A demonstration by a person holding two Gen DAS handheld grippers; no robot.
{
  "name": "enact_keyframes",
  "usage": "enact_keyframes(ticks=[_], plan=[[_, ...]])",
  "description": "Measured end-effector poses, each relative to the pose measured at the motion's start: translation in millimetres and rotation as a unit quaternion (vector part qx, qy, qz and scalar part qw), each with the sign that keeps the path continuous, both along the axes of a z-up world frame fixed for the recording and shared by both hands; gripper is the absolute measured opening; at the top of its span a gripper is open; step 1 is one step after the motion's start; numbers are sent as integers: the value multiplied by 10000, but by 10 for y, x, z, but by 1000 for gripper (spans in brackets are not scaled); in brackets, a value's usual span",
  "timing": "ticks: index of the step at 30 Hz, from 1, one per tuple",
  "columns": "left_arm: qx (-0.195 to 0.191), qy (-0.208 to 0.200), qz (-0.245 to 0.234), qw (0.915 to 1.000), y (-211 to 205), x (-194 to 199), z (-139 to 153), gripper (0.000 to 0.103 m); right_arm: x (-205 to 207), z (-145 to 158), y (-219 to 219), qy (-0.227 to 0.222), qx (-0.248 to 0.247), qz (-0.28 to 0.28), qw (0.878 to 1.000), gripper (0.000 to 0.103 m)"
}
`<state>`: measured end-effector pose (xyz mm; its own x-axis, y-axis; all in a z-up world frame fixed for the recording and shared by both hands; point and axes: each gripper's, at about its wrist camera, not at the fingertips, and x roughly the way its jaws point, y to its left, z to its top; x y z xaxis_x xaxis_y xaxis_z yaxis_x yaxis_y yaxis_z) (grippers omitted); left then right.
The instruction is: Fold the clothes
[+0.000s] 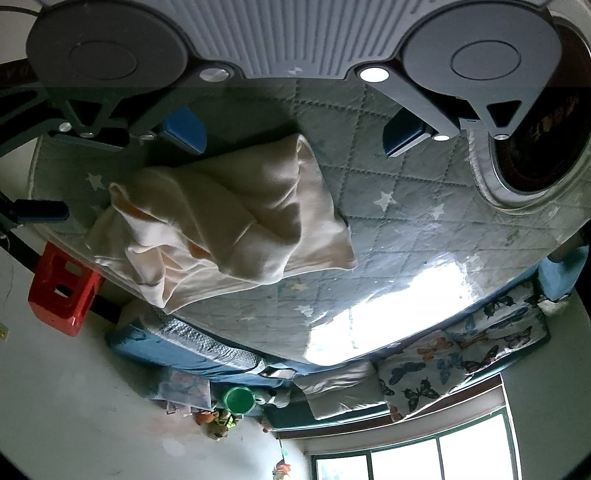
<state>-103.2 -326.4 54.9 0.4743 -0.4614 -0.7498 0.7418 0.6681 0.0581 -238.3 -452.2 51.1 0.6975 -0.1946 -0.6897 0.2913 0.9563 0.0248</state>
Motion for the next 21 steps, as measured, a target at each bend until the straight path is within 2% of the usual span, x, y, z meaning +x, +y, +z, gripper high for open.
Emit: enact_keyframes(ticks=[11, 21], plan=[[91, 16, 47, 9999, -74, 87, -10, 103, 7, 9, -60, -3, -10, -30, 10000, 101], [100, 97, 313, 9994, -85, 242, -24, 103, 55, 69, -159, -93, -78, -84, 9999, 101]])
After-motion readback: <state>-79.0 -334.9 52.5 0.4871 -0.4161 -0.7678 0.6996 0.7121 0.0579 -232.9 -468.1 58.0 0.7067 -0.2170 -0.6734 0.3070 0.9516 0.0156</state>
